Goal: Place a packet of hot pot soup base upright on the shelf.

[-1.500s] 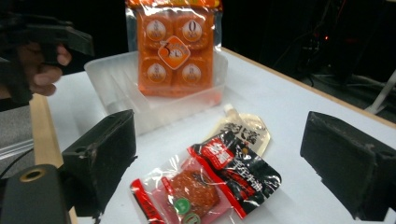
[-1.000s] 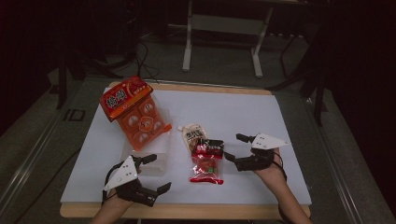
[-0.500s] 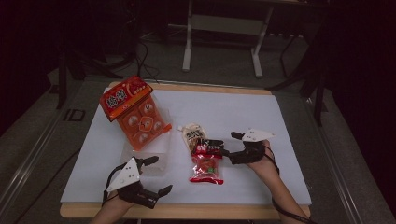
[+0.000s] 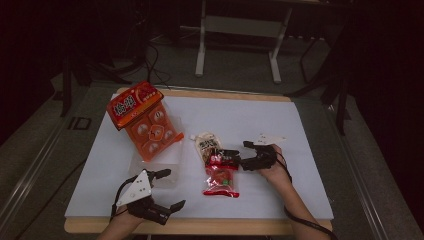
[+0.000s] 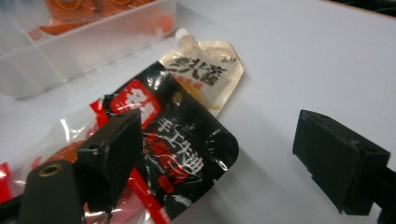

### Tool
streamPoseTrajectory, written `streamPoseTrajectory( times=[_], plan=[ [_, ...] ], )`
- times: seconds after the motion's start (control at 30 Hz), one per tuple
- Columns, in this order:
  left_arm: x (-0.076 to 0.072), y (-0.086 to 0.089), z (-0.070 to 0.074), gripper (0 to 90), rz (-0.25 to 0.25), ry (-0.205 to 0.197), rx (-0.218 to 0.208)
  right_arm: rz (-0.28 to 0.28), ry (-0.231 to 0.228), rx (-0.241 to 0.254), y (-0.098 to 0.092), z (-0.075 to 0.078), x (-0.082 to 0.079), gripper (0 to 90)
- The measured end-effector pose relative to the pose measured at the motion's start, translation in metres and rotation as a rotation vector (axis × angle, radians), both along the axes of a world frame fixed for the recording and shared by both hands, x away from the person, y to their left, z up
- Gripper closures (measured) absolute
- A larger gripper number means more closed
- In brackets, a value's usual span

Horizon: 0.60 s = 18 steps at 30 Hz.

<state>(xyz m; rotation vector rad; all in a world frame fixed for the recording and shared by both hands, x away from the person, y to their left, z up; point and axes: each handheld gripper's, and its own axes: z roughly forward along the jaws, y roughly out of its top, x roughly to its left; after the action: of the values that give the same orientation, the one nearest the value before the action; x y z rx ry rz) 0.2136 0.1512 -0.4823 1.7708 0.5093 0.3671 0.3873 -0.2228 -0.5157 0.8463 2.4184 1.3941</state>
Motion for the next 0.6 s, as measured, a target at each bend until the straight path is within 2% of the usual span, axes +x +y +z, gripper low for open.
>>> streamPoseTrajectory(
  times=[0.33,0.6],
  plan=[
    [0.001,0.001,-0.001,1.5,-0.001,0.005,0.002,0.036,0.084,-0.019,0.010,-0.014,0.009,16.0],
    [0.001,0.000,-0.002,1.5,-0.004,0.009,0.003,0.049,0.144,-0.014,0.010,-0.017,0.011,28.2]
  ],
)
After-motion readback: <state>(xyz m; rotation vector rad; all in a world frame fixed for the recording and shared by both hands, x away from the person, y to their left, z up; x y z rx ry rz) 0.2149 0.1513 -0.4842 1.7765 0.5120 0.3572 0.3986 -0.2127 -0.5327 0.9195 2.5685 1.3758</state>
